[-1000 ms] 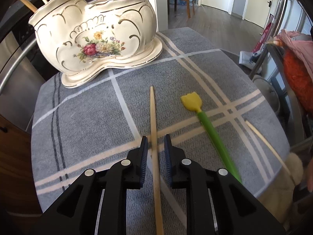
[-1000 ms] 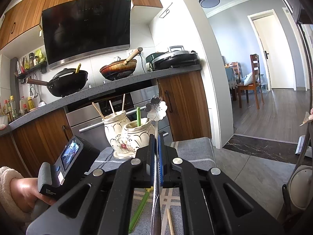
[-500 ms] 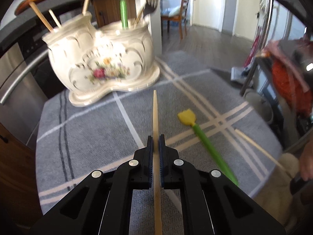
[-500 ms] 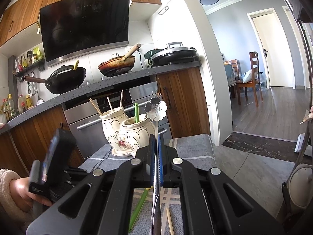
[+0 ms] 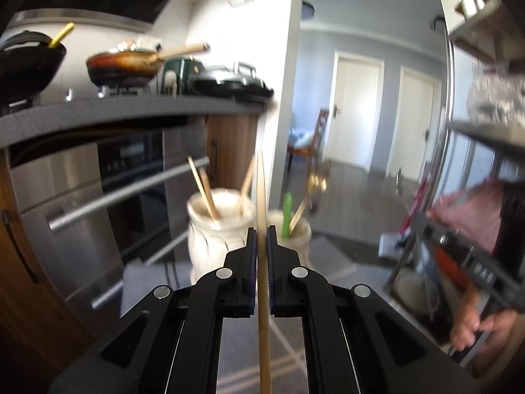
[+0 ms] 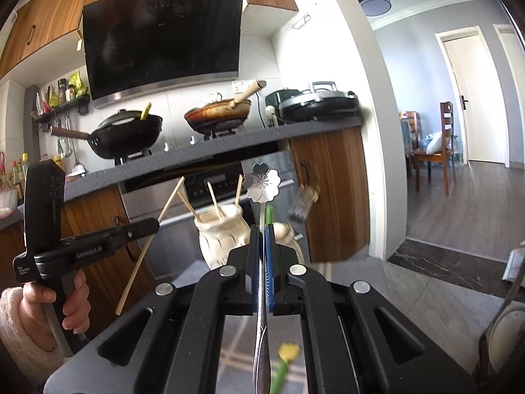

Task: Organize utensils
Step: 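Carry the chopstick with the left tool and the spoon with the right tool to the holder, then drop chopstick into tall cup with left tool while right drops spoon in small cup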

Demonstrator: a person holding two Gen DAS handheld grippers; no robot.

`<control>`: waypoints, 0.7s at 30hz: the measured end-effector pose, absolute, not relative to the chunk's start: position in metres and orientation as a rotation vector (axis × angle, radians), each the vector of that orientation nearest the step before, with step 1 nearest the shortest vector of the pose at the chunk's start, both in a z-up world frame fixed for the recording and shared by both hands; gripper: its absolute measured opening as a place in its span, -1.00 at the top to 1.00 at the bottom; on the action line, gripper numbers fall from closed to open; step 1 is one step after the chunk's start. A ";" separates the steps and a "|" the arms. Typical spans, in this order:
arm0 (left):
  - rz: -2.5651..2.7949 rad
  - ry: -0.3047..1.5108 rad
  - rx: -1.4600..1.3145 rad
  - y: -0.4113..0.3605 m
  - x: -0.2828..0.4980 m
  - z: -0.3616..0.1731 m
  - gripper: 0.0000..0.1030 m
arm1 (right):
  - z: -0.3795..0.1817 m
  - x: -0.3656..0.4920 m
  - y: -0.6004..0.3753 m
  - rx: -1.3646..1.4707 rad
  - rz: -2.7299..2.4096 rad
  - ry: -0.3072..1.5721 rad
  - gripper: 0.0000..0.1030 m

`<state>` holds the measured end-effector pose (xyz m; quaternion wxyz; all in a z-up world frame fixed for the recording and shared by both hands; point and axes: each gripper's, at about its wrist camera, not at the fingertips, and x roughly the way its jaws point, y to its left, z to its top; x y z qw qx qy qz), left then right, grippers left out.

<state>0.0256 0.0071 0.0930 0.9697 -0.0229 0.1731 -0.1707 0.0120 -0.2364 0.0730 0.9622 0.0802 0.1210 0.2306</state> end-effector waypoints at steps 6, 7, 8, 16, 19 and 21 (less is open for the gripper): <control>-0.304 0.199 -0.121 0.030 0.056 0.135 0.87 | 0.100 0.060 -0.216 0.216 0.500 0.219 0.93; -0.274 0.174 -0.113 0.031 0.061 0.140 0.87 | 0.103 0.067 -0.213 0.217 0.500 0.219 0.93; -0.267 0.155 -0.114 0.033 0.066 0.143 0.87 | 0.105 0.077 -0.208 0.216 0.498 0.220 0.93; -0.178 0.096 -0.240 0.059 0.126 0.136 0.87 | 0.107 0.129 -0.205 0.253 0.458 0.189 0.93; -0.165 0.101 -0.275 0.061 0.145 0.126 0.87 | 0.102 0.143 -0.202 0.230 0.415 0.169 0.93; -0.158 0.111 -0.281 0.060 0.158 0.119 0.87 | 0.098 0.154 -0.199 0.216 0.393 0.163 0.93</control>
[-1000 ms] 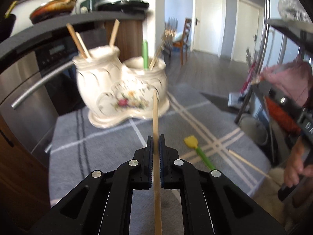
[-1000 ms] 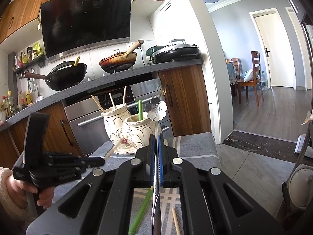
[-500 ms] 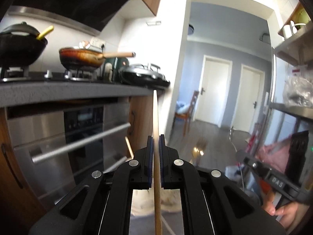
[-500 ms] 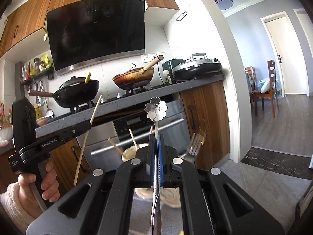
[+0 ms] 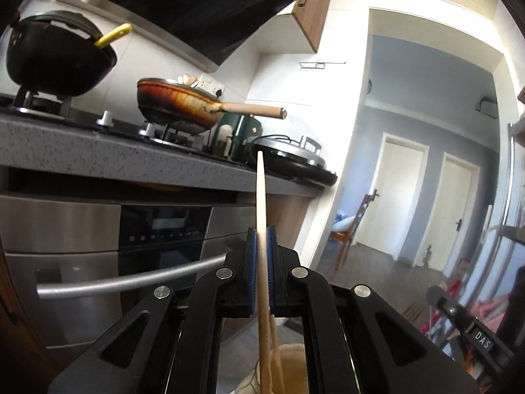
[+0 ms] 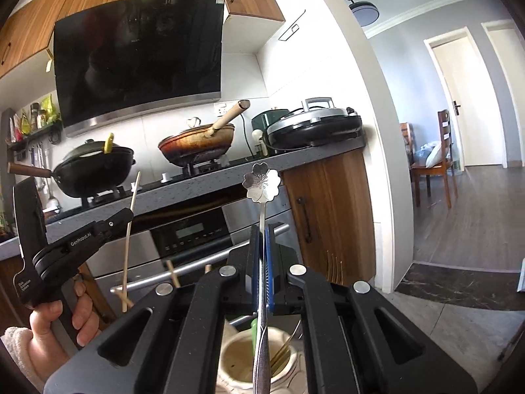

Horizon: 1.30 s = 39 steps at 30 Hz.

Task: Organize utensils
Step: 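Drop chopstick into tall cup with left tool while right drops spoon in small cup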

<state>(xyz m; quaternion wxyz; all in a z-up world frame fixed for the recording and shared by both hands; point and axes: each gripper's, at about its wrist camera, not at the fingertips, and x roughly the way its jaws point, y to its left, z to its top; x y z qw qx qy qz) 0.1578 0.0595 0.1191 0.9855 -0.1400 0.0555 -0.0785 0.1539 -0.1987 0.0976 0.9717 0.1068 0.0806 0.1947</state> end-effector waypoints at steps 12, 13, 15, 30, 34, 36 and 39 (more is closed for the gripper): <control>-0.200 0.105 -0.279 0.050 0.185 0.107 0.87 | 0.077 0.186 -0.193 0.250 0.400 0.193 0.93; -0.203 0.108 -0.284 0.051 0.186 0.105 0.87 | 0.076 0.187 -0.191 0.247 0.398 0.191 0.93; -0.208 0.119 -0.296 0.052 0.189 0.102 0.87 | 0.075 0.190 -0.190 0.244 0.393 0.189 0.93; -0.279 0.166 -0.230 0.054 0.169 0.094 0.87 | 0.064 0.192 -0.177 0.172 0.340 0.212 0.93; -0.304 0.194 -0.190 0.055 0.159 0.097 0.87 | 0.064 0.182 -0.177 0.151 0.340 0.235 0.93; -0.303 0.194 -0.176 0.056 0.151 0.099 0.87 | 0.063 0.174 -0.177 0.148 0.350 0.255 0.93; -0.309 0.220 -0.143 0.053 0.143 0.102 0.87 | 0.060 0.163 -0.173 0.112 0.354 0.289 0.93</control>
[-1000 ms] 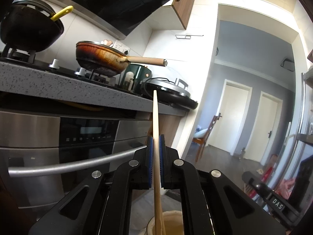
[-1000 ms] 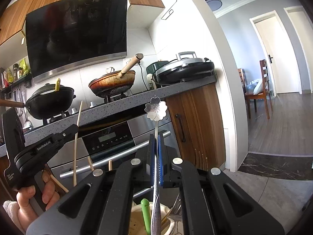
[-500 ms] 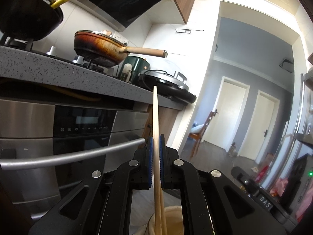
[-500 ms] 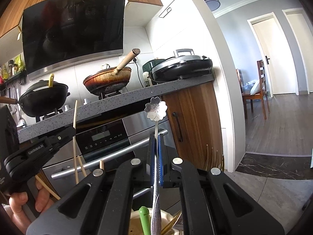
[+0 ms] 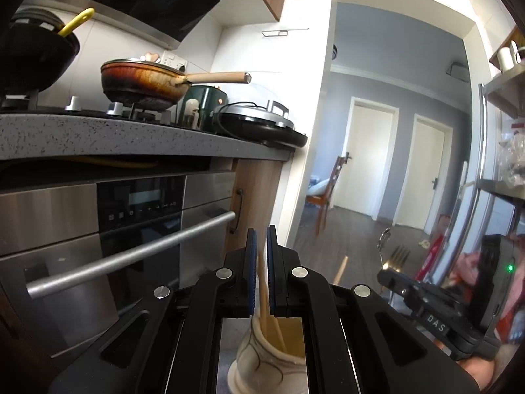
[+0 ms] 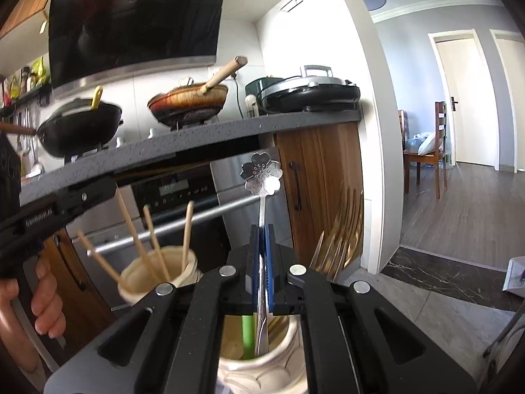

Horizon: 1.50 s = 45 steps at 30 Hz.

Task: Organize utensils
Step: 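Drop chopstick into tall cup with left tool while right drops spoon in small cup, then withdraw both tools from the holder back over the table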

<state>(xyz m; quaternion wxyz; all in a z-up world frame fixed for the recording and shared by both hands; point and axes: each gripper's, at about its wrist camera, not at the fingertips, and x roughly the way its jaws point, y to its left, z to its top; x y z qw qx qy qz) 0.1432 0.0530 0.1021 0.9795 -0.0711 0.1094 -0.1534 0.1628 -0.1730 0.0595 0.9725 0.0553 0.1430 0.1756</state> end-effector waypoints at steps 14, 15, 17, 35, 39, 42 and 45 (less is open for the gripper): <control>-0.261 0.223 -0.020 0.043 0.088 0.109 0.59 | 0.043 0.140 -0.177 0.169 0.412 0.441 0.79; -0.257 0.219 -0.012 0.042 0.084 0.111 0.58 | 0.046 0.137 -0.179 0.182 0.420 0.443 0.59; -0.257 0.214 -0.007 0.041 0.076 0.114 0.48 | 0.051 0.131 -0.183 0.197 0.434 0.434 0.40; -0.286 0.184 0.048 0.013 0.006 0.101 -0.85 | 0.087 0.014 -0.259 0.150 0.312 0.423 -0.90; -0.311 0.192 0.076 0.002 -0.013 0.093 -0.88 | 0.080 -0.001 -0.278 0.137 0.258 0.434 -0.90; -0.333 0.206 0.091 -0.004 -0.024 0.085 -0.89 | 0.073 -0.007 -0.294 0.141 0.223 0.465 -0.90; -0.352 0.235 0.104 -0.008 -0.031 0.075 -0.89 | 0.066 -0.011 -0.306 0.143 0.190 0.494 -0.90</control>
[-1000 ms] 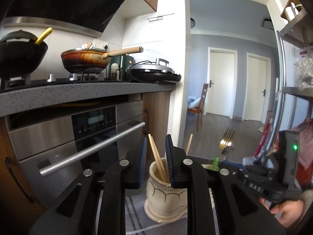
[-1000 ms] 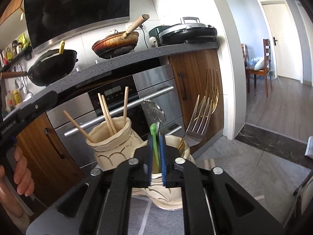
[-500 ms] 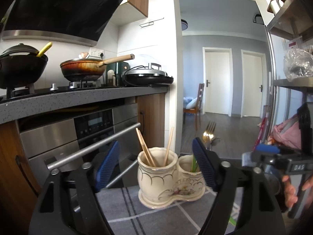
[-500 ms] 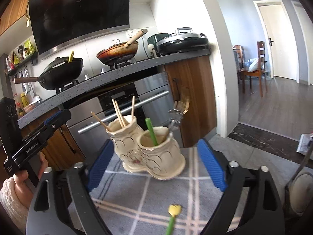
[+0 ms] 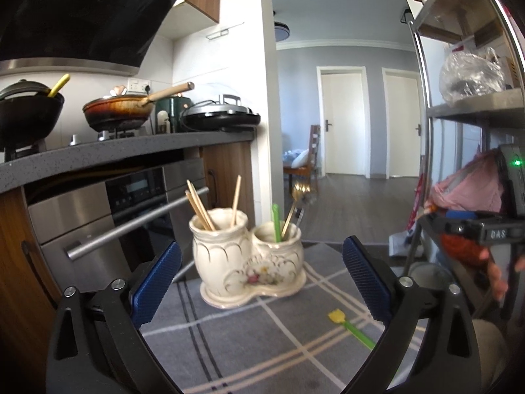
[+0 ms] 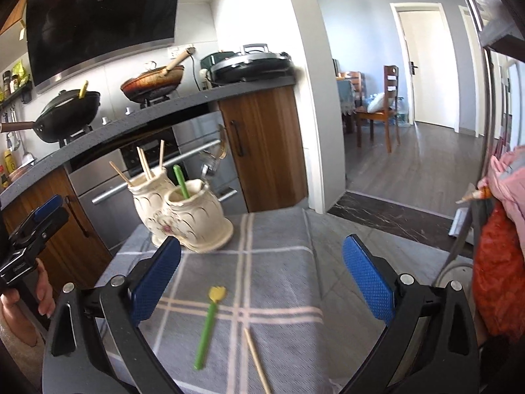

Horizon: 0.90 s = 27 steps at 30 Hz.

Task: Organize utensils
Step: 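Withdraw both tools from the holder back over the table, then grasp the green-handled yellow tulip spatula with the right tool and lift it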

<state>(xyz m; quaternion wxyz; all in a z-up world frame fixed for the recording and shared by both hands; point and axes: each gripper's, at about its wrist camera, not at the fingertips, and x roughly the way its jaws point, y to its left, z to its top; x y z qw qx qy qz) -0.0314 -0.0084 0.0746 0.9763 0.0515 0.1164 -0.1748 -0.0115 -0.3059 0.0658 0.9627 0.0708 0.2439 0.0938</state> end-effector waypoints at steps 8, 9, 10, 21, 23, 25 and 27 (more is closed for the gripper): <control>-0.358 0.366 0.092 -0.004 -0.041 0.035 -0.90 | 0.038 -0.026 -0.312 0.077 0.179 0.590 -0.90; -0.352 0.380 0.090 -0.002 -0.041 0.030 -0.90 | 0.033 -0.028 -0.311 0.062 0.178 0.605 -0.90; -0.350 0.400 0.088 0.000 -0.040 0.025 -0.90 | 0.029 -0.030 -0.312 0.056 0.178 0.613 -0.90; -0.300 0.485 0.077 0.012 -0.035 -0.004 -0.90 | -0.005 -0.015 -0.263 0.015 0.301 0.738 -0.90; -0.302 0.489 0.077 0.012 -0.035 -0.005 -0.90 | -0.010 -0.011 -0.244 -0.021 0.327 0.755 -0.89; -0.304 0.491 0.077 0.012 -0.035 -0.005 -0.90 | -0.015 -0.007 -0.229 -0.044 0.350 0.778 -0.88; -0.308 0.492 0.075 0.013 -0.036 -0.005 -0.90 | -0.022 -0.003 -0.214 -0.071 0.368 0.805 -0.68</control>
